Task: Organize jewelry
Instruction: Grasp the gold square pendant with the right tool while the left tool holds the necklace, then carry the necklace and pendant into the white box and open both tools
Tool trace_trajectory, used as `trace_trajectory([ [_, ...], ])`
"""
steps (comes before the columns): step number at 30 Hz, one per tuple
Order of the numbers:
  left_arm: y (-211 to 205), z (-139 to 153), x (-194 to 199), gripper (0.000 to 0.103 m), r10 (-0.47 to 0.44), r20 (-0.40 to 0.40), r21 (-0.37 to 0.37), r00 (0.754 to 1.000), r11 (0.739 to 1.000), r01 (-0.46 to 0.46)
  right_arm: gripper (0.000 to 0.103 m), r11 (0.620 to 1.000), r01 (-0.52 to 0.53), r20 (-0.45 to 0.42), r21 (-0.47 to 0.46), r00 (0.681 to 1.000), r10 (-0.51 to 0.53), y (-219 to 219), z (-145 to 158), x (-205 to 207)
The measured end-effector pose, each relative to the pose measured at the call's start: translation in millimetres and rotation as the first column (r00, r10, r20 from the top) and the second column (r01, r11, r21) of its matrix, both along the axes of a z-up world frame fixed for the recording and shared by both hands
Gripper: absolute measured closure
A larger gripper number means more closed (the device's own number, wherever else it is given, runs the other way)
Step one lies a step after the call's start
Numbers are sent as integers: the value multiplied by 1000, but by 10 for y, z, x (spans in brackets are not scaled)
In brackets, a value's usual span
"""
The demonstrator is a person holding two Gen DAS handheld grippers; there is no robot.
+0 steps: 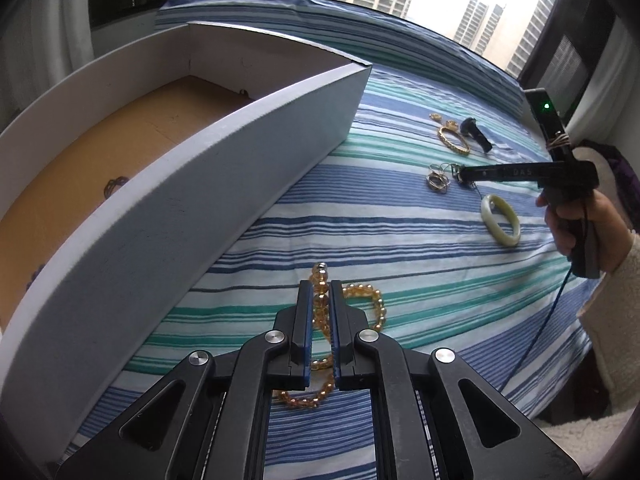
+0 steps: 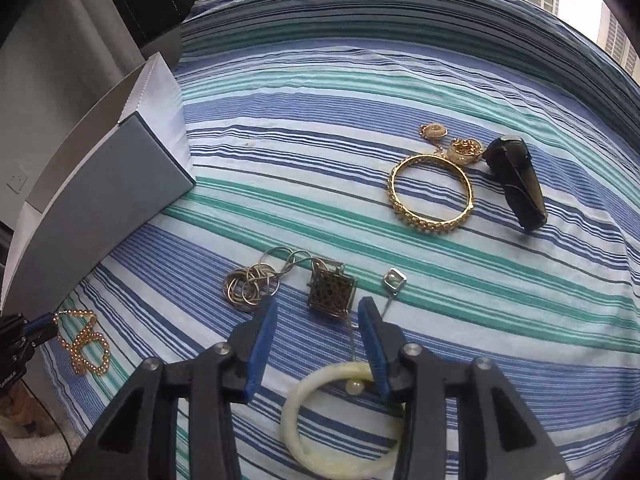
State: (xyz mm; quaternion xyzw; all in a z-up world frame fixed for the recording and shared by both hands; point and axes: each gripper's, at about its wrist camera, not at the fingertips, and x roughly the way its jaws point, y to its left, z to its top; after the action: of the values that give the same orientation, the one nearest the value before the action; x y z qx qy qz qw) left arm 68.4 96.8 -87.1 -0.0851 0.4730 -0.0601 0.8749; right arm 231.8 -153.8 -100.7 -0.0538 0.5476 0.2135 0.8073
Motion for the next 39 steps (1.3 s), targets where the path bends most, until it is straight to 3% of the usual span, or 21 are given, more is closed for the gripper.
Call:
trace_trajectory([
  [4, 32, 24, -14, 97, 5, 3, 0, 1000, 1000, -5, 61, 999, 41, 10, -33, 999, -40, 76, -116, 91],
  [6, 43, 43, -23, 97, 5, 6, -5, 1000, 1000, -5, 73, 998, 58, 9, -30, 998, -58, 50, -103, 89],
  [13, 48, 348, -62, 98, -4, 45, -49, 999, 999, 7, 75, 984, 104, 44, 143, 993, -112, -218, 379, -168],
  [23, 24, 966, -105, 98, -15, 88, -124, 996, 992, 26, 75, 960, 19, 157, 280, 985, -65, -206, 1230, -479],
  [29, 114, 1373, -113, 98, -13, 111, -168, 994, 985, 32, 75, 954, -78, 216, 291, 976, 14, 55, 1598, -662],
  [39, 439, 2056, -169, 98, 38, 176, -207, 984, 978, -1, 75, 907, -220, 274, 360, 954, 123, 622, 2110, -802],
])
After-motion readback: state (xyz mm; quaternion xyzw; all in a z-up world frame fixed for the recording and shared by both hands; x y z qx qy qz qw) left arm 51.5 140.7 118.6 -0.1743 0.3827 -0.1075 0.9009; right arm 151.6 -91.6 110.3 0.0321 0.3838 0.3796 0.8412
